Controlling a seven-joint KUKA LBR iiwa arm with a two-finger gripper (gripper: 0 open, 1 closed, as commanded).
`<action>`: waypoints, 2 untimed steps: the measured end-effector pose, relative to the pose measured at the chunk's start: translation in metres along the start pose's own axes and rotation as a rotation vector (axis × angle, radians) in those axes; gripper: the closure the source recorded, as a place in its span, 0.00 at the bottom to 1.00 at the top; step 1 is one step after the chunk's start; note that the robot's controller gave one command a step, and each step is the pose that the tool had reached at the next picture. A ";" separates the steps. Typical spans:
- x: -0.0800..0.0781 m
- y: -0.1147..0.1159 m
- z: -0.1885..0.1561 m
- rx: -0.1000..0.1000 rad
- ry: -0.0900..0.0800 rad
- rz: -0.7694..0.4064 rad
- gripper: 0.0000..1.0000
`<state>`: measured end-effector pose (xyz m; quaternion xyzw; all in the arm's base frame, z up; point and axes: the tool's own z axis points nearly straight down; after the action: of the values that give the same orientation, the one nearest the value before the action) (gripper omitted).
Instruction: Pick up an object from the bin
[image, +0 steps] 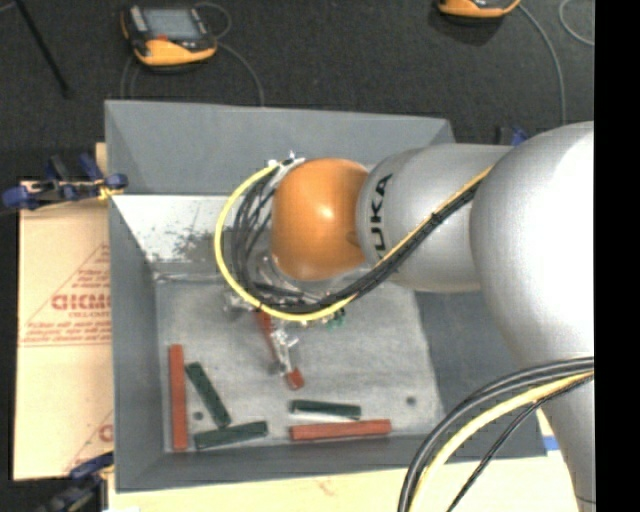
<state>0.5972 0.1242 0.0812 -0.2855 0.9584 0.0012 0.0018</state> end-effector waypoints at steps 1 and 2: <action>0.042 0.016 -0.011 0.002 0.001 0.235 0.00; 0.046 -0.004 -0.013 0.000 0.004 0.116 0.00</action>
Offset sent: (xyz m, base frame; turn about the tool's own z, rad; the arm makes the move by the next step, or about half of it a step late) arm -0.0015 -0.0681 0.0131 -0.0957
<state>0.5608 0.0954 0.0937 -0.2294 0.9733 0.0008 -0.0001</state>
